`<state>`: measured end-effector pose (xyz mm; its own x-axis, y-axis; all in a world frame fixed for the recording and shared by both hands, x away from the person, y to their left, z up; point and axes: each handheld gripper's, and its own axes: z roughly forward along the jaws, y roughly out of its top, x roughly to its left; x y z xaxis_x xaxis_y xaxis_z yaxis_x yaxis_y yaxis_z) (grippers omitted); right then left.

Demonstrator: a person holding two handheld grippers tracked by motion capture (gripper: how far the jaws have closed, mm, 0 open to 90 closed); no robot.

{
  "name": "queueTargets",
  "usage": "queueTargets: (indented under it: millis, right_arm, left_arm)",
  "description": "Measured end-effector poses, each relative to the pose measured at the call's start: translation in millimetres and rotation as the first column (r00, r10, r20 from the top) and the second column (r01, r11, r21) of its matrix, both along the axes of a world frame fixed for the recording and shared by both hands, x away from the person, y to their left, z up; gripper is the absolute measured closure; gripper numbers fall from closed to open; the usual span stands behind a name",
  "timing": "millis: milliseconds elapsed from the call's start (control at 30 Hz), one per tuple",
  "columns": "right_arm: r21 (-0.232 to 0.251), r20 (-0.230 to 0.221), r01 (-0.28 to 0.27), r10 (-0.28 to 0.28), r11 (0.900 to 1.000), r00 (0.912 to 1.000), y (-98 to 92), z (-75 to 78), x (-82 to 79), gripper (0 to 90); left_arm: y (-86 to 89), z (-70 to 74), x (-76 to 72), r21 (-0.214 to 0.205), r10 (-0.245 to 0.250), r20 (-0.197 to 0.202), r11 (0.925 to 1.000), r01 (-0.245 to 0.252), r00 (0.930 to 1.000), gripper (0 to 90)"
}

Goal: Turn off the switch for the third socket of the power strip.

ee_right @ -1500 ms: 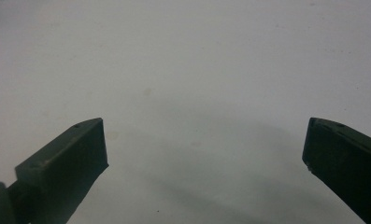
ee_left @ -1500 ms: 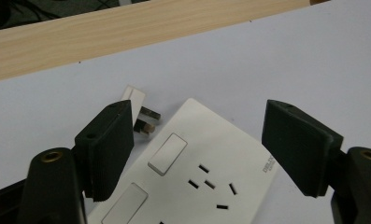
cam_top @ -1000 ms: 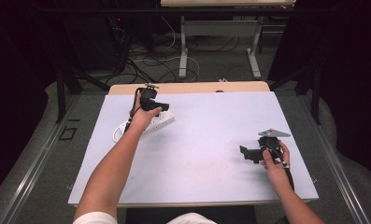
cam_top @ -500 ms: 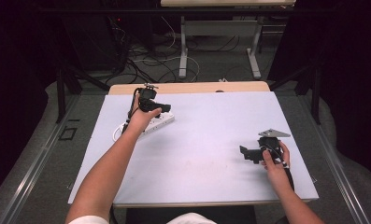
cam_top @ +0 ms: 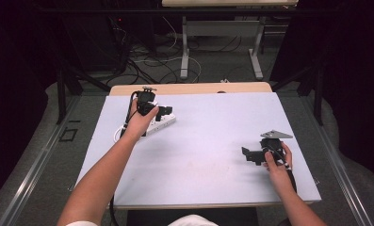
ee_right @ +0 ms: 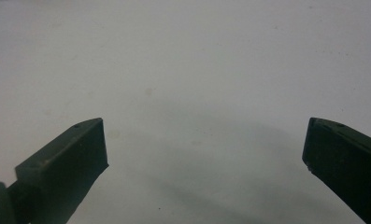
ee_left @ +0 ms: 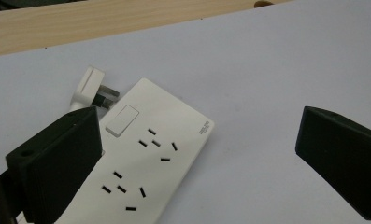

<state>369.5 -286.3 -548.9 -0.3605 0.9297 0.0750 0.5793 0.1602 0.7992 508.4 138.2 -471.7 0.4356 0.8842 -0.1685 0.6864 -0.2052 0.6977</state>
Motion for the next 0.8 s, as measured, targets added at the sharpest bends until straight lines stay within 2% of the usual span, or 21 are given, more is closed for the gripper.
queueTargets:
  millis: [233,300,800]
  right_arm:
    - [0.002,-0.001,0.003,-0.003,1.0000,1.0000,-0.1,0.1,-0.3,0.0]
    - [0.002,-0.001,0.003,-0.003,1.0000,1.0000,0.0,0.1,-0.4,0.0]
    - [0.002,0.001,0.005,-0.005,1.0000,1.0000,-0.7,0.4,-0.9,0.0]
  left_arm:
    - [2.3,3.0,-9.8,-0.022,-0.016,0.003,0.9996,0.016,0.9999,0.3]
    - [2.7,4.0,-12.6,-0.012,-0.019,0.005,0.9997,0.019,0.9998,0.3]
    - [7.8,7.3,-32.8,-0.017,-0.046,0.024,0.9988,0.047,0.9986,0.9]
